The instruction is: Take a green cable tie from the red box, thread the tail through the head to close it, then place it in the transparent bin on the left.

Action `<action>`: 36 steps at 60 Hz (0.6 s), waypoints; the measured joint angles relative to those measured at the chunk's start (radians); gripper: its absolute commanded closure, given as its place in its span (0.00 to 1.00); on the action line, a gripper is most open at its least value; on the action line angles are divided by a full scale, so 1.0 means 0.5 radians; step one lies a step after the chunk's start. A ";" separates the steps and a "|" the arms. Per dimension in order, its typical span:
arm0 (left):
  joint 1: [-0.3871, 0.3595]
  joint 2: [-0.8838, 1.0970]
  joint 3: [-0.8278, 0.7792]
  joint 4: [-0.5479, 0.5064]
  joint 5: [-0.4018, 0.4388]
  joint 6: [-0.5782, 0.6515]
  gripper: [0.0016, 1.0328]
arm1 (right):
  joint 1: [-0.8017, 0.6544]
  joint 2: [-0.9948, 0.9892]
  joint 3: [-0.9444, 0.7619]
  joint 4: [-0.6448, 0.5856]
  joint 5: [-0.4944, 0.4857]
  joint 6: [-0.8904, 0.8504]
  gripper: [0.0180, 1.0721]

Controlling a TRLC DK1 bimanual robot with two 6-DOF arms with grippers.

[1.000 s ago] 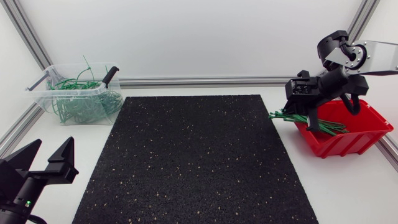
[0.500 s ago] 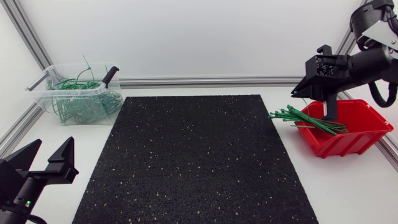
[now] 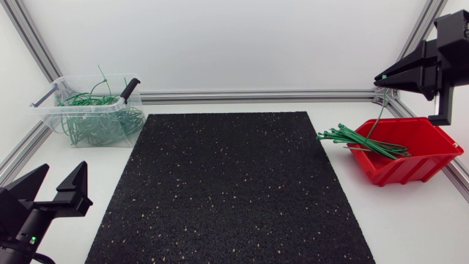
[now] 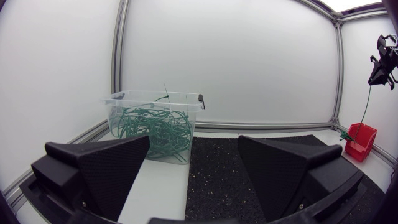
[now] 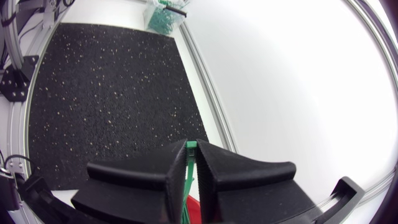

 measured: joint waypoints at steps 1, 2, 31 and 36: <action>0.000 0.000 0.000 0.001 0.000 0.001 0.04 | -0.015 -0.005 0.018 -0.029 -0.041 0.008 0.87; 0.000 0.000 0.000 0.001 0.000 0.001 0.04 | -0.035 -0.011 0.043 -0.064 -0.093 0.015 0.87; 0.000 0.001 0.000 0.000 0.000 0.001 0.04 | -0.087 -0.065 0.336 -0.385 -0.666 0.647 0.87; 0.000 0.000 0.000 0.000 0.000 0.000 0.04 | 0.054 -0.066 0.339 -0.312 -0.579 0.929 0.87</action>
